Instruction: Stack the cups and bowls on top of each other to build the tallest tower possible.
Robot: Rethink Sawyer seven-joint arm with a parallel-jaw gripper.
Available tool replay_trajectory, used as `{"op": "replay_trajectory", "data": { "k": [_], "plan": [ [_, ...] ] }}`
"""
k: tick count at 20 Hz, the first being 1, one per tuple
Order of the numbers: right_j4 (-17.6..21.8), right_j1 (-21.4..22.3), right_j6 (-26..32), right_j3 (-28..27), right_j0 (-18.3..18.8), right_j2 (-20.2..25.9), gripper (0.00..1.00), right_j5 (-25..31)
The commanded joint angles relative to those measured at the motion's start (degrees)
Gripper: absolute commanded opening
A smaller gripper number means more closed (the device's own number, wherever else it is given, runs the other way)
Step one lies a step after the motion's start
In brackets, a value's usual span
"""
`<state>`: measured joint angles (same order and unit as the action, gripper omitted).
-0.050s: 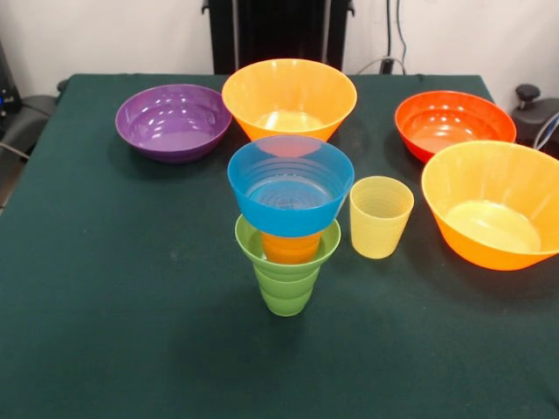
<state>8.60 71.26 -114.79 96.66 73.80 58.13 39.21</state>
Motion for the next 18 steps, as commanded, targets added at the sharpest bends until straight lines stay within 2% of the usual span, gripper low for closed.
{"op": "replay_trajectory", "data": {
  "k": [1,13,18],
  "plan": [
    [0.5,-2.2,-5.1,7.6,-4.9,-4.3,0.0,-5.8],
    [-0.3,-2.0,-4.6,9.6,-5.9,-6.1,0.0,-8.7],
    [0.6,-2.3,-4.8,10.1,-6.6,-7.2,0.0,-10.0]
  ]
}}
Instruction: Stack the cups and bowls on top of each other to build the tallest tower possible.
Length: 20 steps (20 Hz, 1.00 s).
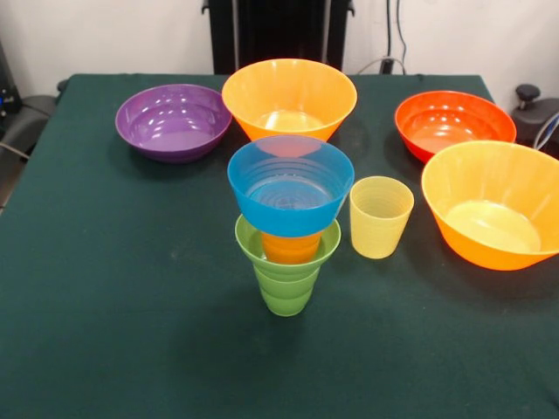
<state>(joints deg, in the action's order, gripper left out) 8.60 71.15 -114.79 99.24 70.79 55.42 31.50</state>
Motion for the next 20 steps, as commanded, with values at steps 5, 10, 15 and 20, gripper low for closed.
{"op": "replay_trajectory", "data": {
  "k": [5,10,15,20],
  "plan": [
    [1.0,-2.9,-4.9,8.0,-4.3,-5.3,0.0,-3.8],
    [1.9,-3.4,-5.2,8.5,-5.4,-6.8,0.0,-5.1],
    [2.5,-3.9,-5.1,8.5,-6.4,-8.4,0.0,-5.7],
    [2.1,-3.6,-4.4,8.7,-6.9,-9.4,0.0,-5.7]
  ]
}}
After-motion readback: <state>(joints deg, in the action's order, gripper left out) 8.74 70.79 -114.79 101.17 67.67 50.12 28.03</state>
